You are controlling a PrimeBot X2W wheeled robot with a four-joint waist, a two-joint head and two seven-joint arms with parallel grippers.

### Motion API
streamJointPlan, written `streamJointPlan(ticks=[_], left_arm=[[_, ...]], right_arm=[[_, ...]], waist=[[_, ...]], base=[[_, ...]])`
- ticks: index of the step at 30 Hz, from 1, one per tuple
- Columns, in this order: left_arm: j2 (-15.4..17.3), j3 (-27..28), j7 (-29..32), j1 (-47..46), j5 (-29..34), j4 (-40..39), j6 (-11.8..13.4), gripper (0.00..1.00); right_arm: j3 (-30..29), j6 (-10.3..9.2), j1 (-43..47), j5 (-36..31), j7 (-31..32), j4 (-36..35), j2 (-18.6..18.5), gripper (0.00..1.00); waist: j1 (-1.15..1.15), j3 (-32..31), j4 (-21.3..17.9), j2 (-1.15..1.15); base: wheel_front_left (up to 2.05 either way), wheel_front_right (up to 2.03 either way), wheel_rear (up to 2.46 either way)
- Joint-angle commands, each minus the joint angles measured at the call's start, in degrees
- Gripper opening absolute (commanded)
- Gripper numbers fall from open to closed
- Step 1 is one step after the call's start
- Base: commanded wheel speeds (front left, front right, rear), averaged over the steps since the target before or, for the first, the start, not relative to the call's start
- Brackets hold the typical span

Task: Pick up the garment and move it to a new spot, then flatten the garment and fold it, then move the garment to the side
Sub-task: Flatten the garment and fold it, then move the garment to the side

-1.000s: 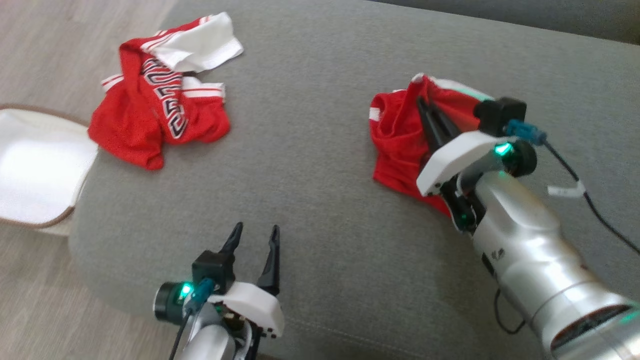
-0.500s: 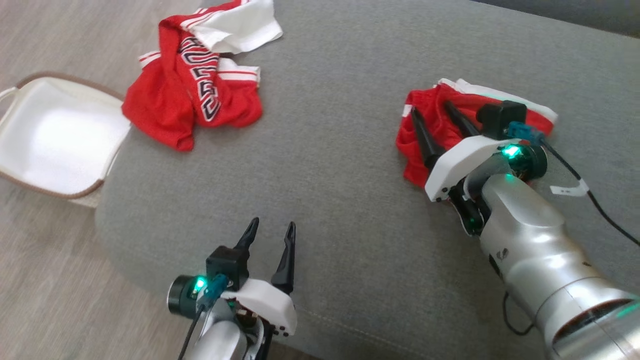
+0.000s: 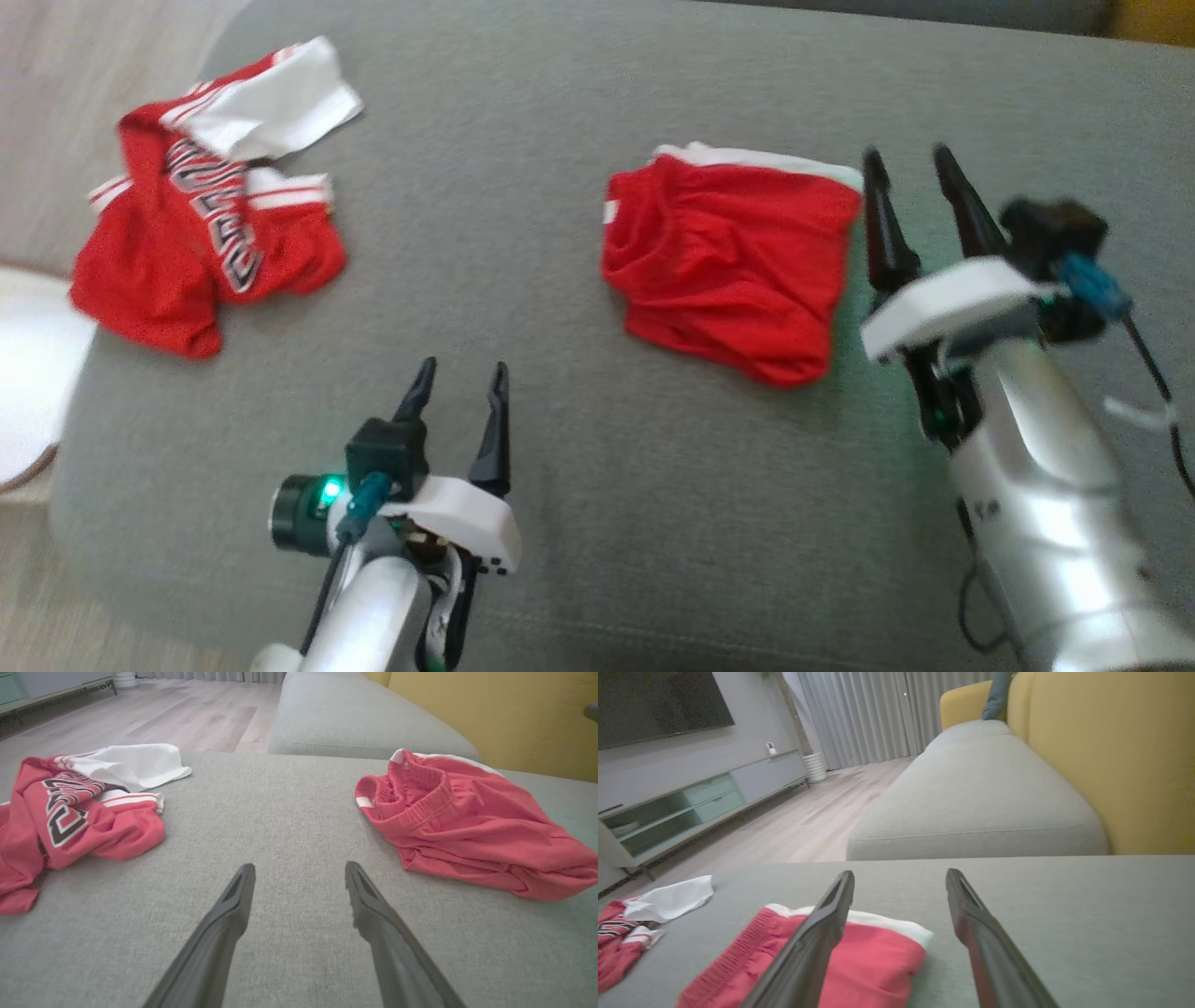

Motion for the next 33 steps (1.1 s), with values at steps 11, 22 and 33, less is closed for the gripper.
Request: streamJointPlan(ticks=[11, 22, 33], left_arm=[[0.44, 8.84, -0.7, 0.93, 3.4, 0.57, 0.73, 1.0], [0.44, 14.0, -0.7, 6.31, 6.07, 1.71, -0.04, 1.0], [0.44, 12.47, -0.7, 6.96, 5.4, 0.43, -0.5, 1.0]], right_arm=[[-7.78, 0.37, 12.57, -5.61, -0.62, -9.38, 1.16, 1.0], [-8.09, 0.37, 22.65, -6.63, -0.62, -11.99, 1.16, 1.0], [-3.57, 0.37, 22.27, -3.92, -0.62, -9.59, 1.16, 1.0]], waist=[[0.0, -5.83, -8.78, 0.0], [0.0, -10.13, -11.26, 0.0], [0.0, -8.98, -8.41, 0.0]], base=[[0.0, 0.0, 0.0], [0.0, 0.0, 0.0], [0.0, 0.0, 0.0]])
